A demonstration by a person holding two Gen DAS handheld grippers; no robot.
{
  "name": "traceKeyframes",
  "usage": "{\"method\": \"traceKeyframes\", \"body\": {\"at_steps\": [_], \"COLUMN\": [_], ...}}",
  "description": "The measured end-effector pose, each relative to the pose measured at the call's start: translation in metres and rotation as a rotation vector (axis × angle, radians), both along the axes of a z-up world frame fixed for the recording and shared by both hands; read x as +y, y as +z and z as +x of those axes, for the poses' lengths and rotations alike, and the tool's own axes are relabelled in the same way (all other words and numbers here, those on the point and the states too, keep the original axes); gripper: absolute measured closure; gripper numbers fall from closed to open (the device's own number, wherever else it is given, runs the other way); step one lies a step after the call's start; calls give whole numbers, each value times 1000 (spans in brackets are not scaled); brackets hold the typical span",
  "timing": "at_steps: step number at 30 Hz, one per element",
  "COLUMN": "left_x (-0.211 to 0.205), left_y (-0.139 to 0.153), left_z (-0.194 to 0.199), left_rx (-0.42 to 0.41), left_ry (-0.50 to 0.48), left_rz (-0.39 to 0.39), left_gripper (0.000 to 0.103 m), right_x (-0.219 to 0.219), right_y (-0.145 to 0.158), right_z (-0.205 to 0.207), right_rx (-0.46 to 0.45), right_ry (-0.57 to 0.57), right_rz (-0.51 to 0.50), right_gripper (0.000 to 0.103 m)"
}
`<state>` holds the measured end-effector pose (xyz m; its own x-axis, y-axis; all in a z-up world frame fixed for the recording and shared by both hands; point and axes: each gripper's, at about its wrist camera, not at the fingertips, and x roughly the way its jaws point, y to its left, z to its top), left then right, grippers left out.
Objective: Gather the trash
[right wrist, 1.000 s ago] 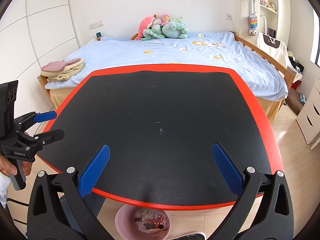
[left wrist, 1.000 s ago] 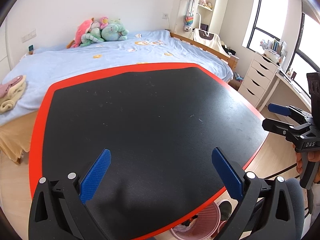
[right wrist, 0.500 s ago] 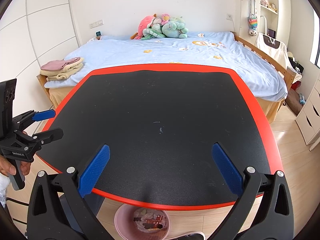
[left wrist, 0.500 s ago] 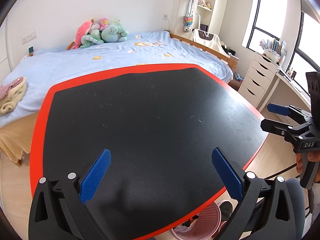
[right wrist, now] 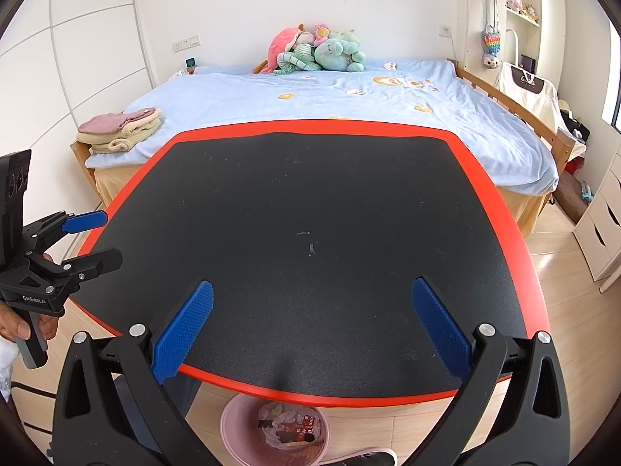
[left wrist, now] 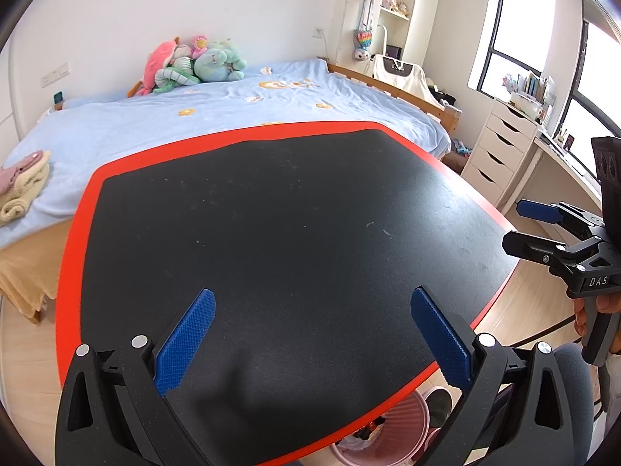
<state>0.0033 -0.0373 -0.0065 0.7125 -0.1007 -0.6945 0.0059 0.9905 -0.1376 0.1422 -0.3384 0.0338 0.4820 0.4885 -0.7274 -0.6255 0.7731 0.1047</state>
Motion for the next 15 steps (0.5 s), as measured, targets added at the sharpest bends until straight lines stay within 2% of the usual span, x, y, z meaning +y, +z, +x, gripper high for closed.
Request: {"method": "traceKeyframes", "body": {"at_steps": [15], "left_x": [0], "left_y": [-1], "left_z": [0], "left_rx": [3], "left_ry": [3], "left_rz": [4], "left_gripper": [6], "right_x": [-1], "right_y": [-2], "right_z": [1], "right_rx": [3], "right_ry": [3], "right_rz": [-9], "right_gripper": [3]}}
